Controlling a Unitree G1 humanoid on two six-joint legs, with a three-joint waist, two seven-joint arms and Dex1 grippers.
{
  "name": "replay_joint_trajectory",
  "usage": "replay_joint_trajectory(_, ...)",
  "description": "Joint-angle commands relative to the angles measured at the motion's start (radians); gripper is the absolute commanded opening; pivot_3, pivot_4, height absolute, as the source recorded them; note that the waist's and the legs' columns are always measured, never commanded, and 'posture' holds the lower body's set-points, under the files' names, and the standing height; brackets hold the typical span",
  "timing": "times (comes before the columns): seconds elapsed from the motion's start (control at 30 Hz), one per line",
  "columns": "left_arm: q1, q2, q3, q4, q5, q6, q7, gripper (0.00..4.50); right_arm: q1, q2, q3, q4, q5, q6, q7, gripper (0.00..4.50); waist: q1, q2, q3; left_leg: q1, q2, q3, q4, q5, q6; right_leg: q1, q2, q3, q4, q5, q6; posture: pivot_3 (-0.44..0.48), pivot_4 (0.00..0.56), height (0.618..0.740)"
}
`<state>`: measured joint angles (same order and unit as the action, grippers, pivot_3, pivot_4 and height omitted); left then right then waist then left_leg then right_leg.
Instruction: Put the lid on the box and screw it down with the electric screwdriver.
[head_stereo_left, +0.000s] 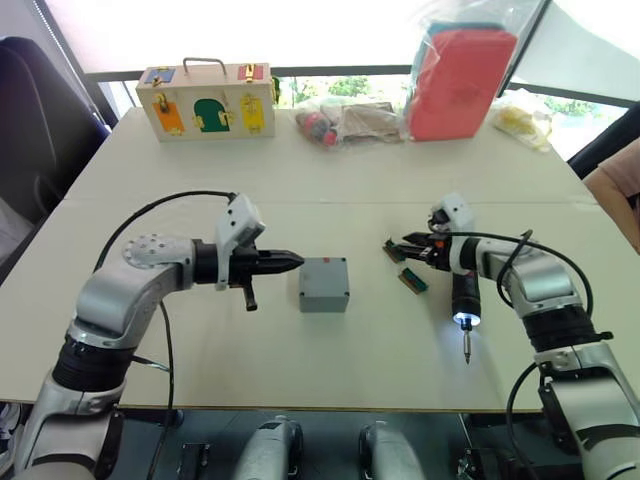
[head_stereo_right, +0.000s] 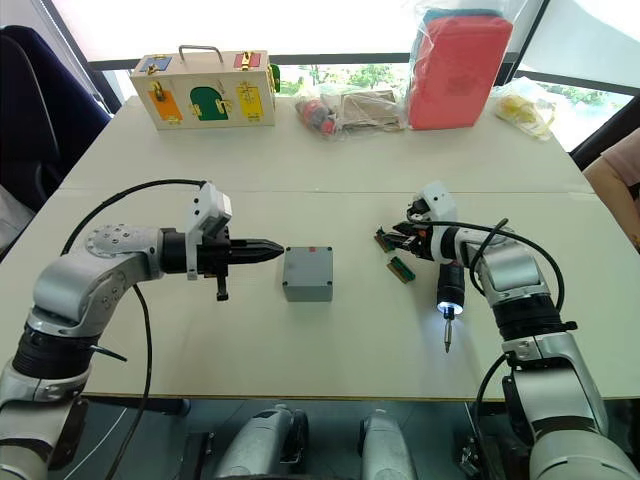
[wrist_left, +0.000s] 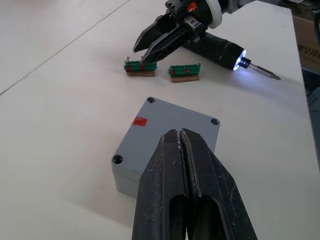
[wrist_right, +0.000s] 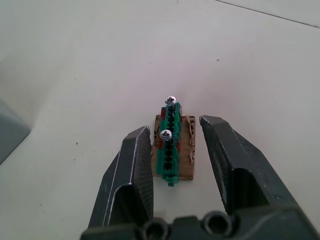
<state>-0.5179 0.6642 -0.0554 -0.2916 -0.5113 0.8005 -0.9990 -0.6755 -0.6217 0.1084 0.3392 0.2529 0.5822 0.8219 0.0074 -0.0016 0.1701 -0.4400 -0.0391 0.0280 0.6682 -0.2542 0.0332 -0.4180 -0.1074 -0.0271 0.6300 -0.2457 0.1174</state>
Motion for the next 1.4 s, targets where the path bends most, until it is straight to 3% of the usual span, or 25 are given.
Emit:
replay_joint_trajectory(0.03,-0.005,0.014,0.015,-0.036,-0.02,0.001,0.007,0.0,-0.013,0.003,-0.029,-0.017,-0.005,-0.013,0.003,1.7,0.001,0.0,0.0,0.0,0.0,0.0,0.0,0.0,0.0,0.0,0.0,0.0,0.0,0.0,0.0,0.0,0.15,0.74)
replay_joint_trajectory(0.07,-0.005,0.015,0.013,-0.035,-0.021,0.001,0.007,0.0,-0.013,0.005,-0.03,-0.017,-0.007,-0.013,0.003,1.7,0.001,0.0,0.0,0.0,0.0,0.0,0.0,0.0,0.0,0.0,0.0,0.0,0.0,0.0,0.0,0.0,0.15,0.74)
replay_joint_trajectory(0.17,-0.005,0.015,0.008,-0.033,-0.021,0.001,0.007,0.0,-0.01,0.008,-0.034,-0.019,-0.01,-0.013,-0.002,0.98,0.002,0.0,0.0,0.0,0.0,0.0,0.0,0.0,0.0,0.0,0.0,0.0,0.0,0.0,0.0,0.0,0.15,0.74)
replay_joint_trajectory(0.23,-0.006,0.014,0.004,-0.031,-0.02,0.0,0.007,0.0,-0.007,0.01,-0.037,-0.023,-0.011,-0.012,-0.003,0.16,0.001,0.0,0.0,0.0,0.0,0.0,0.0,0.0,0.0,0.0,0.0,0.0,0.0,0.0,0.0,0.0,0.15,0.74)
replay_joint_trajectory(0.27,-0.007,0.013,0.003,-0.03,-0.02,0.0,0.006,0.0,-0.006,0.011,-0.039,-0.025,-0.012,-0.011,-0.002,0.01,0.001,0.0,0.0,0.0,0.0,0.0,0.0,0.0,0.0,0.0,0.0,0.0,0.0,0.0,0.0,0.0,0.15,0.74)
replay_joint_trajectory(1.03,0.009,0.032,-0.002,0.012,-0.01,-0.022,-0.011,0.0,0.011,0.011,-0.134,-0.157,0.043,0.019,-0.008,0.01,0.001,0.0,0.0,0.0,0.0,0.0,0.0,0.0,0.0,0.0,0.0,0.0,0.0,0.0,0.0,0.0,0.15,0.74)
replay_joint_trajectory(1.4,0.048,0.075,0.002,0.004,0.0,-0.041,-0.019,0.0,0.042,0.063,-0.103,-0.516,0.204,0.224,-0.009,0.01,0.003,0.0,0.0,0.0,0.001,0.0,0.0,0.0,0.0,0.0,0.001,0.0,0.0,0.0,0.0,0.0,0.15,0.74)
